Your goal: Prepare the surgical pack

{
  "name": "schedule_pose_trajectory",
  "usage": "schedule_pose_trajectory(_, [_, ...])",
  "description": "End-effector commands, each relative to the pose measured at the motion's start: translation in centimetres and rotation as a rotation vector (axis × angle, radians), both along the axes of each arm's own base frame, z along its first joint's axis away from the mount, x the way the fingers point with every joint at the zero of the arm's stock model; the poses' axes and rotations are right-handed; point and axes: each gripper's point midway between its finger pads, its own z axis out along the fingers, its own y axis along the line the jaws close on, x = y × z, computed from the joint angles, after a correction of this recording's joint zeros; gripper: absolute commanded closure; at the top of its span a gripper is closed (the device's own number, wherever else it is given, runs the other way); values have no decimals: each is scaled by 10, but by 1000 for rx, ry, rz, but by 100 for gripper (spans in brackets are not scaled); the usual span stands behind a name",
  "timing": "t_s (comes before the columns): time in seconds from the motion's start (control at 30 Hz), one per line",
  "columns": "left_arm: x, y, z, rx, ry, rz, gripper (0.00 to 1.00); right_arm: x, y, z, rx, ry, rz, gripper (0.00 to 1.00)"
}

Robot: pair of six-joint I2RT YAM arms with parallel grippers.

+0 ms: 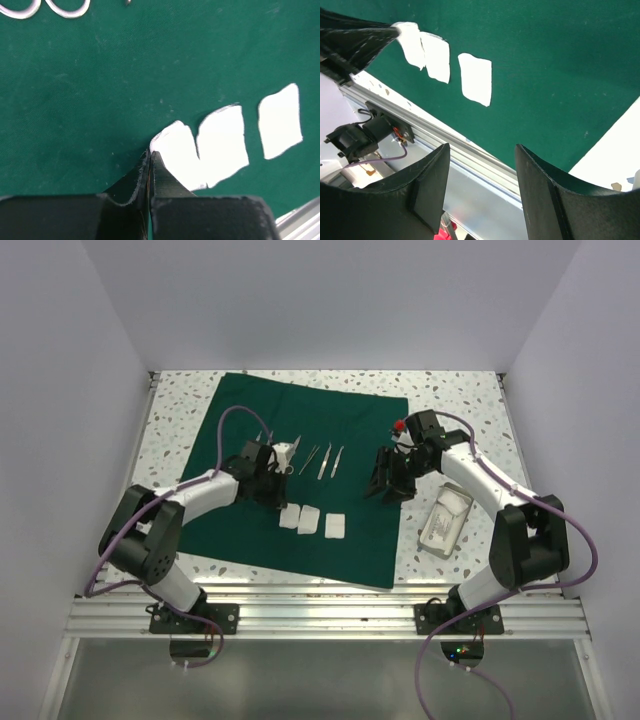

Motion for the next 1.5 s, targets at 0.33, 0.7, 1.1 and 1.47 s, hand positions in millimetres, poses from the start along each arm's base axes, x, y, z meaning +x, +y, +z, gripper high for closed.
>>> schedule_pose_trajectory(0.33, [-20, -31, 103, -243, -73, -36, 100, -1, 4, 10, 41, -47, 20, 41])
schedule_pose_trajectory(0.7, [-34, -61, 78, -283, 31, -114, 100, -3, 3, 9, 39, -44, 12, 41])
schedule_pose_trajectory(1.1, [-23, -72, 58, -288, 56, -147, 100, -6, 0, 7, 28, -36, 2, 41])
schedule_pose_trajectory(1.47, [-25, -72, 50, -302, 95, -123, 100, -4, 3, 4, 34, -27, 0, 41])
